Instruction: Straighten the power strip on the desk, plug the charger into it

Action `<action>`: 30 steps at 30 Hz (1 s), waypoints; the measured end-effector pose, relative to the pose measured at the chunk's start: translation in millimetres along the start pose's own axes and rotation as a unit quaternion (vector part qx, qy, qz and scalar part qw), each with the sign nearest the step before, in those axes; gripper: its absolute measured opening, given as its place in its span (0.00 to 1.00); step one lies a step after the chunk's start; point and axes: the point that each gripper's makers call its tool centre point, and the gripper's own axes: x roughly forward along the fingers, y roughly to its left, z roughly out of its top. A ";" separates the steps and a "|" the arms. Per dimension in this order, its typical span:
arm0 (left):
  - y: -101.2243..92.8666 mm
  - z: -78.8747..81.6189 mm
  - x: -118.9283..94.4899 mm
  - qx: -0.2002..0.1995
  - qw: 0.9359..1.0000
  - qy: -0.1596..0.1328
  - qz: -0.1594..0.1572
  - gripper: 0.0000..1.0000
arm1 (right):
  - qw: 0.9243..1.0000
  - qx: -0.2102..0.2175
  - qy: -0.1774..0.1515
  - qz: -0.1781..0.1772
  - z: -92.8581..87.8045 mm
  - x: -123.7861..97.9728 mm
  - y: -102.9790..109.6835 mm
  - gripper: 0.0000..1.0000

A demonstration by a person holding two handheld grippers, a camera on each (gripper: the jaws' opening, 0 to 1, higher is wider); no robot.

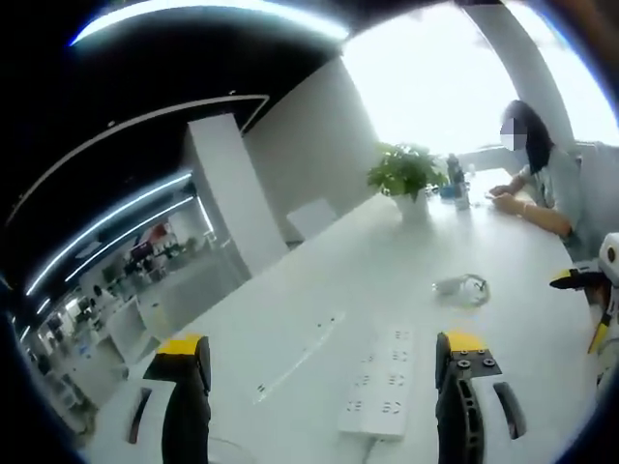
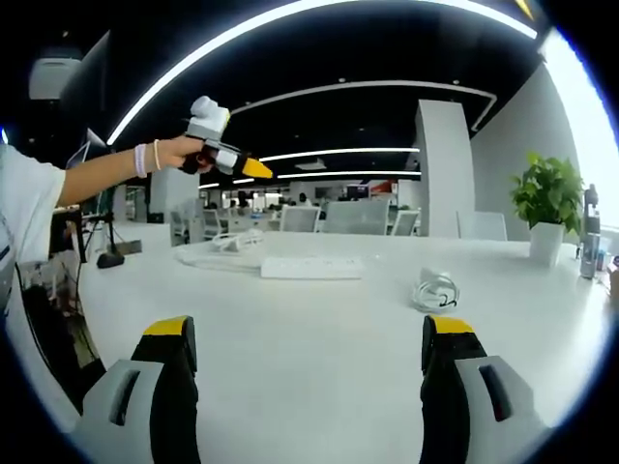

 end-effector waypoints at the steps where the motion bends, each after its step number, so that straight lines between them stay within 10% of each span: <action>1: -2.3 -2.1 3.7 0.002 1.000 0.004 -0.010 0.99 | 1.000 0.000 0.000 -0.001 0.3 -0.1 -0.1 0.96; 30: -18.3 -58.6 82.3 0.035 0.979 0.189 -0.063 0.99 | 1.000 -0.003 0.011 0.003 -6.6 9.0 4.3 0.96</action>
